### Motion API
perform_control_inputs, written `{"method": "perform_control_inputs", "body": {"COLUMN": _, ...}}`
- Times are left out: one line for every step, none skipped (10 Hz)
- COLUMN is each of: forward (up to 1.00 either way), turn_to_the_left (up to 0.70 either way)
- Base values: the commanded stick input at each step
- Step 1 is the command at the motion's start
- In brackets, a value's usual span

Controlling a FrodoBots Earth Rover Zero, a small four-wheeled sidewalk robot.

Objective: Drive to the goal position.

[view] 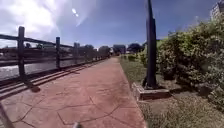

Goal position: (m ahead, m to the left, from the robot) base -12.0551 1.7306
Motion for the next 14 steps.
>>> {"method": "perform_control_inputs", "body": {"forward": 0.7, "turn_to_the_left": 0.0}}
{"method": "perform_control_inputs", "body": {"forward": 0.7, "turn_to_the_left": 0.0}}
{"method": "perform_control_inputs", "body": {"forward": 0.7, "turn_to_the_left": 0.0}}
{"method": "perform_control_inputs", "body": {"forward": 0.7, "turn_to_the_left": 0.0}}
{"method": "perform_control_inputs", "body": {"forward": 0.7, "turn_to_the_left": 0.35}}
{"method": "perform_control_inputs", "body": {"forward": 0.7, "turn_to_the_left": 0.35}}
{"method": "perform_control_inputs", "body": {"forward": 0.7, "turn_to_the_left": 0.35}}
{"method": "perform_control_inputs", "body": {"forward": 0.7, "turn_to_the_left": 0.35}}
{"method": "perform_control_inputs", "body": {"forward": 0.7, "turn_to_the_left": 0.35}}
{"method": "perform_control_inputs", "body": {"forward": 0.7, "turn_to_the_left": 0.35}}
{"method": "perform_control_inputs", "body": {"forward": 0.7, "turn_to_the_left": 0.0}}
{"method": "perform_control_inputs", "body": {"forward": 0.7, "turn_to_the_left": 0.0}}
{"method": "perform_control_inputs", "body": {"forward": 0.7, "turn_to_the_left": 0.0}}
{"method": "perform_control_inputs", "body": {"forward": 0.7, "turn_to_the_left": 0.0}}
